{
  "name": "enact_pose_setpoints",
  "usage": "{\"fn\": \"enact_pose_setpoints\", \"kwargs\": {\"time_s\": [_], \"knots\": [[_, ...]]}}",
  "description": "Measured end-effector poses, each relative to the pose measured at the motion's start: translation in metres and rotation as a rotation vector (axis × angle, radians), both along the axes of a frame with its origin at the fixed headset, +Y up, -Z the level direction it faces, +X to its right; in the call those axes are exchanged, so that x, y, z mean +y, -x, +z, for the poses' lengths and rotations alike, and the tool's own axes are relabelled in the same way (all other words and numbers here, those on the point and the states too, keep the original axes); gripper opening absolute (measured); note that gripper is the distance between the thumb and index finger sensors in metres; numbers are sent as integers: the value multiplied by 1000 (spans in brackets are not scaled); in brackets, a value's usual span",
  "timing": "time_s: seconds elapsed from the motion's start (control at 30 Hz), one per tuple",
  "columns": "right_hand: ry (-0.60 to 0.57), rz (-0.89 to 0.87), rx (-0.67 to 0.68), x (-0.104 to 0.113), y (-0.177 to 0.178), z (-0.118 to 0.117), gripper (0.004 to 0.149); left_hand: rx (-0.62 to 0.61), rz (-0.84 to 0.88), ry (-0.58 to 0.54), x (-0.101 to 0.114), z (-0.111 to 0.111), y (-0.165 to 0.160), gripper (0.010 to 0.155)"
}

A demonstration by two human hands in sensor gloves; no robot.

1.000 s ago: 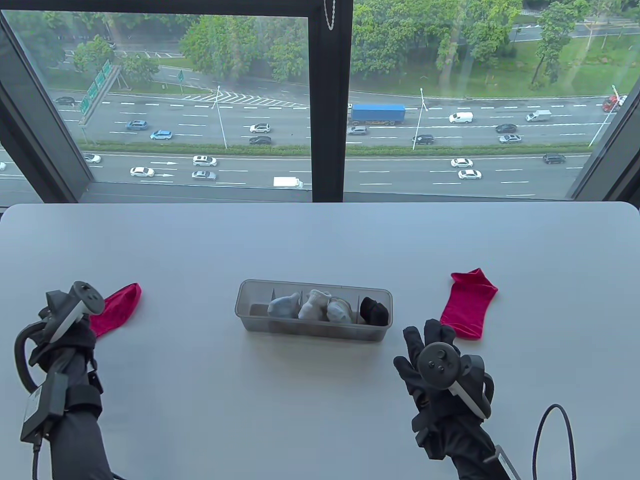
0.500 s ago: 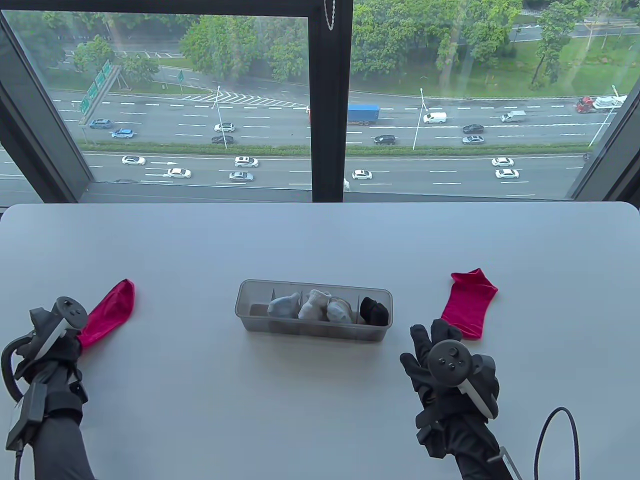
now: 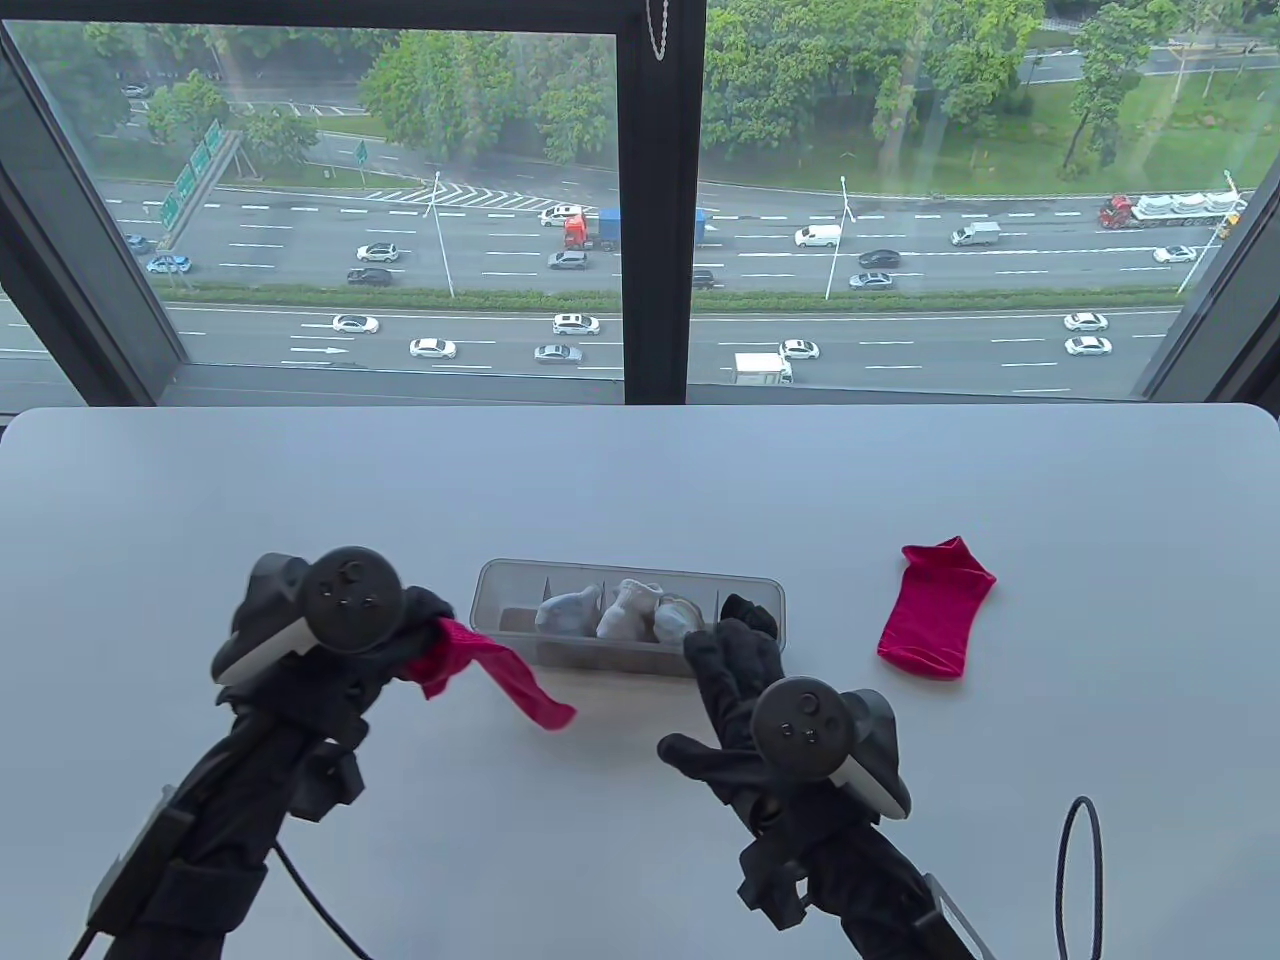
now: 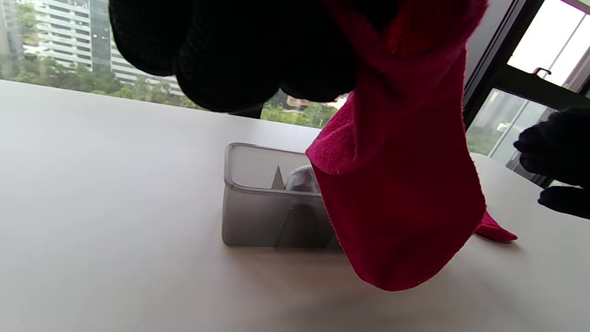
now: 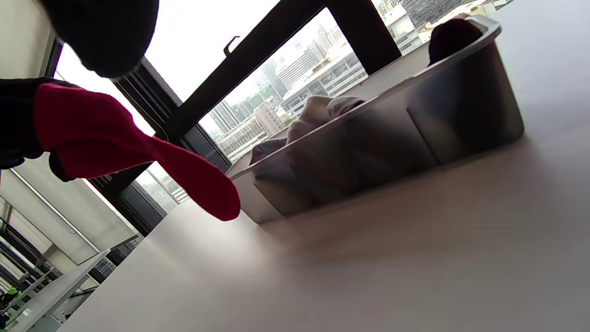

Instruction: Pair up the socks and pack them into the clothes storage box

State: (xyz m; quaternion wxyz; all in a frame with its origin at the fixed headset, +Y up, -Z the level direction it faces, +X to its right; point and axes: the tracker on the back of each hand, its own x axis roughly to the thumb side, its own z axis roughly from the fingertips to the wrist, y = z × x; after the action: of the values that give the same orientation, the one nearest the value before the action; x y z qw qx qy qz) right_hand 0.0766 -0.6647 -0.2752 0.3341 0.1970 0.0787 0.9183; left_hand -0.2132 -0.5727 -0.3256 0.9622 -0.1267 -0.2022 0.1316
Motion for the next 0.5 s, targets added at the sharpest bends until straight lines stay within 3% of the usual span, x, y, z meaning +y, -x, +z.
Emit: {"fn": "enact_pose_setpoints", "kwargs": {"time_s": [0.07,0.13,0.2,0.23,0.27,0.37,0.5], "knots": [[48,-40,54,5,16,1,93,-96,37,52,-2,3,-47,39],[21,-69,7,4,20,0,89,-170,30,43,-9,6,-82,39],[-75,-84,-118,0,9,-2,66,-190,25,10,-17,10,-104,41],[-96,-99,-162,-3,2,-3,49,-182,23,-13,-21,10,-108,41],[-101,-135,-182,-9,-11,-5,43,-157,48,-54,-25,9,-110,42],[-55,-232,-270,-24,-42,-10,40,-68,167,-95,-42,5,-101,59],[35,-418,-356,-32,-60,-13,39,-163,260,128,-74,14,-105,90]]}}
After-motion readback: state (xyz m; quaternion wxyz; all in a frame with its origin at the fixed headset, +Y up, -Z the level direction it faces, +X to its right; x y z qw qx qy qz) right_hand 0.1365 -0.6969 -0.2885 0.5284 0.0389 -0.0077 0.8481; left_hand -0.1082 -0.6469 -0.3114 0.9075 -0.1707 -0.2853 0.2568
